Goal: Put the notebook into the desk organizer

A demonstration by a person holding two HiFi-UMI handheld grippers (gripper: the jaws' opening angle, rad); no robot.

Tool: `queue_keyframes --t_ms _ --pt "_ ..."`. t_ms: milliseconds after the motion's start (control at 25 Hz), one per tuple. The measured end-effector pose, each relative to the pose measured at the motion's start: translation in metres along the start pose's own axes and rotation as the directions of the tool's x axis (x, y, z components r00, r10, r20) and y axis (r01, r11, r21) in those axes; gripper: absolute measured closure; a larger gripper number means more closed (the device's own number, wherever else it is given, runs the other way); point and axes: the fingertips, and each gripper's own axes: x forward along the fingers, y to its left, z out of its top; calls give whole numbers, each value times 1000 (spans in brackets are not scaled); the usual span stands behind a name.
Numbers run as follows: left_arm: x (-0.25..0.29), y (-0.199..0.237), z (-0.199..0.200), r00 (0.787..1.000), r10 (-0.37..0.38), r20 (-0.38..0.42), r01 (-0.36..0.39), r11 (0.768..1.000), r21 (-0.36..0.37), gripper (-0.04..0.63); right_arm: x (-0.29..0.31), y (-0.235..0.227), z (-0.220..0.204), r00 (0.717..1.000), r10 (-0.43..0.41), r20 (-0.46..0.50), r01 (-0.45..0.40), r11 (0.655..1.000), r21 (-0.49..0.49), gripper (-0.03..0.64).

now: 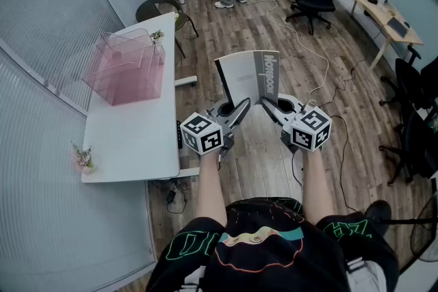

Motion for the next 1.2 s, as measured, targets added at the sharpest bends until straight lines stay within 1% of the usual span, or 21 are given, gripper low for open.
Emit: queue_keyframes --t_ms 320,440,680,800,1040,1200 --pt "6 3 5 1000 -6 -9 6 999 31 589 2 -7 3 1000 -1 18 1 1000 -2 601" --pt "10 2 5 1000 -6 -6 6 1000 26 590 0 -12 4 1000 -10 26 9 1000 25 600" --pt "17 -2 4 1000 -16 -9 16 1000 10 589 -6 -17 4 999 -20 32 19 1000 10 600" --pt "24 -9 5 999 -38 -12 38 999 -10 591 -14 -22 7 999 -18 42 18 1000 7 600" --pt "39 -24 9 999 -41 -7 41 999 8 591 -32 -31 14 997 -24 74 23 1000 18 598" --pt "40 -34 -1 999 -44 2 44 999 -18 591 -44 -29 6 996 -13 86 11 1000 24 598"
